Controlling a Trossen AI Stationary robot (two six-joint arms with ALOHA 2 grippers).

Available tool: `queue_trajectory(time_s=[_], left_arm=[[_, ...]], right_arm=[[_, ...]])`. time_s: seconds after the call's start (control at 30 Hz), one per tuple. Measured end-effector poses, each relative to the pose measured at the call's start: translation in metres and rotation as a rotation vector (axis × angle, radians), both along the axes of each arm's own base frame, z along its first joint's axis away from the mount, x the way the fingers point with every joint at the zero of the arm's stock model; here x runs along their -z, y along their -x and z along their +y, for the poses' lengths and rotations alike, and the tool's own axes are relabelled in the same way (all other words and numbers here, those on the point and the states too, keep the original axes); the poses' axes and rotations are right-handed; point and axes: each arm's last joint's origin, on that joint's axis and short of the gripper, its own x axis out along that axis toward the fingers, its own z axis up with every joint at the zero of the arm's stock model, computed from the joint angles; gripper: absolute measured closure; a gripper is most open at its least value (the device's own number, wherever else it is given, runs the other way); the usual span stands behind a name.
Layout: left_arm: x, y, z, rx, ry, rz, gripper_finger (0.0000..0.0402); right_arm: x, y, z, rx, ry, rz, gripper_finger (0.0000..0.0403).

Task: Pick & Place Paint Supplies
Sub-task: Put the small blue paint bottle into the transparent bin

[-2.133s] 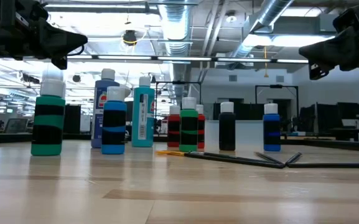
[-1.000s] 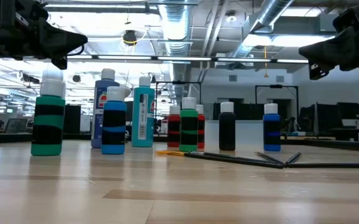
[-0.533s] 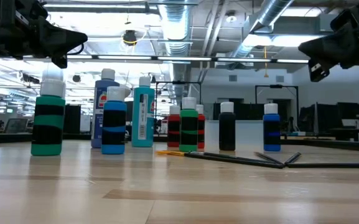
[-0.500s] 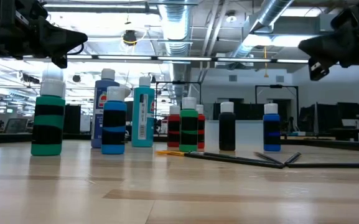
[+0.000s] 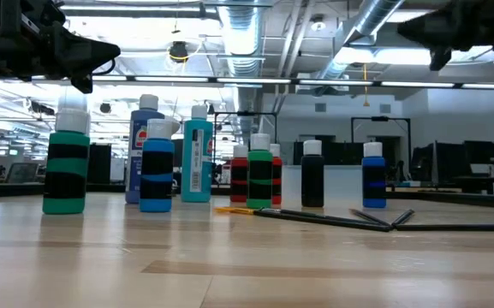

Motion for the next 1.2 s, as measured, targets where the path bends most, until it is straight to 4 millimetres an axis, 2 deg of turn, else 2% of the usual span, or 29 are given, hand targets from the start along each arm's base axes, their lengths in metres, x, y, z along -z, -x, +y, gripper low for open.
queue_trajectory(time_s=[0.13,0.3,0.47,0.57,0.67,0.87,1.2], left_arm=[[0.000,0.000,0.000,0.000,0.000,-0.001,0.0400],[0.000,0.000,0.000,0.000,0.000,-0.002,0.0400],[-0.001,0.000,0.000,0.000,-0.001,-0.005,0.0400],[-0.001,0.000,0.000,0.000,-0.001,-0.008,0.0400],[-0.001,0.000,0.000,0.000,-0.002,-0.008,0.0400],[-0.001,0.000,0.000,0.000,-0.002,-0.010,0.0400],[-0.001,0.000,0.000,0.000,-0.002,-0.014,0.0400]], right_arm=[[-0.011,-0.016,-0.002,0.076,0.046,0.144,0.0337],[-0.018,-0.037,-0.002,0.103,0.049,0.365,0.0249],[-0.010,-0.059,-0.004,0.125,-0.007,0.543,0.0154],[0.003,-0.069,-0.005,0.144,-0.056,0.638,0.0120],[0.015,-0.077,-0.006,0.173,-0.102,0.716,0.0106],[0.035,-0.092,-0.011,0.204,-0.124,0.822,0.0103],[0.053,-0.103,-0.017,0.219,-0.185,0.910,0.0103]])
